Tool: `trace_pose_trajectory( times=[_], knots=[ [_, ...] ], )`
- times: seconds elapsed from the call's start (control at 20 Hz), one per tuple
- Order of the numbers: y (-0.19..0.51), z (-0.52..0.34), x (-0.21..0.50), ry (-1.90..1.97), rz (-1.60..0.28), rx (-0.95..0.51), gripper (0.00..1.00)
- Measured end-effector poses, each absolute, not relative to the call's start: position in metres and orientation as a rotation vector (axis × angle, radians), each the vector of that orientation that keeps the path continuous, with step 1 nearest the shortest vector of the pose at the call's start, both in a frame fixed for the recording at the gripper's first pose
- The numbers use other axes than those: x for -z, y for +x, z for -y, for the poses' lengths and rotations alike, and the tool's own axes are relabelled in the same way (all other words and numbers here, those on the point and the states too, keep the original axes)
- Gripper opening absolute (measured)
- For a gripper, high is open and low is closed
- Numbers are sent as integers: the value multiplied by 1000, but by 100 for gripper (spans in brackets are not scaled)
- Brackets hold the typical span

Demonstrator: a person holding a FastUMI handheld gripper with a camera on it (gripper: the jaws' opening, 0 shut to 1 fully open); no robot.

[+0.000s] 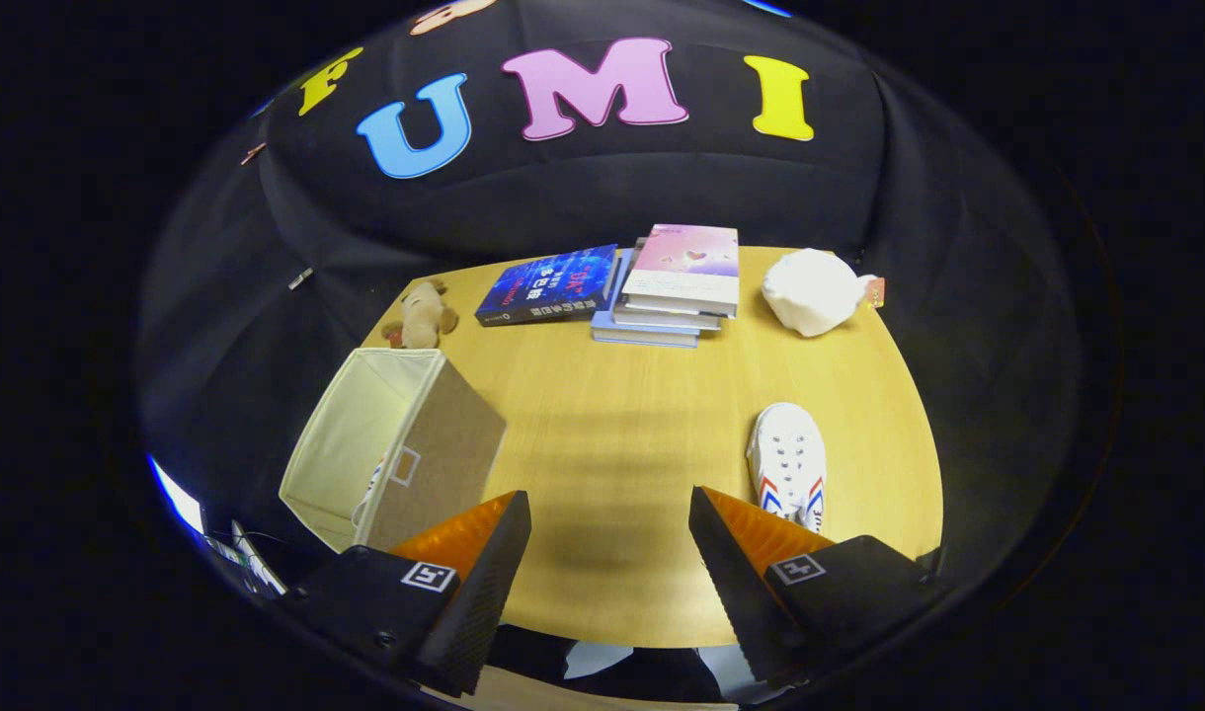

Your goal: Open the storage box then place both shoes into the box .Put the left shoe in first, then the right shoe, with the right side of both shoes facing outward in a uniform manner.

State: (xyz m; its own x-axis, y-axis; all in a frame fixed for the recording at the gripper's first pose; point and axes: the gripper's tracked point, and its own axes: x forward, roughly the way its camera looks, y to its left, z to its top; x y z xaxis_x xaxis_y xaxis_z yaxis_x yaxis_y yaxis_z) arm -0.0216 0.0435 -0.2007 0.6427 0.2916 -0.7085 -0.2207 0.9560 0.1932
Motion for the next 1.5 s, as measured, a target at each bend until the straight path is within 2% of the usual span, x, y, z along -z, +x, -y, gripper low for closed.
trace_pose_trajectory(
  times=[0.55,1.2,1.3,1.35,1.5],
  knots=[
    [2,84,282,-12,-911,-199,99],
    [10,133,366,31,-1072,-129,97],
    [12,131,373,43,-1088,-135,91],
    [13,130,375,39,-1093,-138,83],
    [17,120,381,62,-1113,-164,66]
  ],
)
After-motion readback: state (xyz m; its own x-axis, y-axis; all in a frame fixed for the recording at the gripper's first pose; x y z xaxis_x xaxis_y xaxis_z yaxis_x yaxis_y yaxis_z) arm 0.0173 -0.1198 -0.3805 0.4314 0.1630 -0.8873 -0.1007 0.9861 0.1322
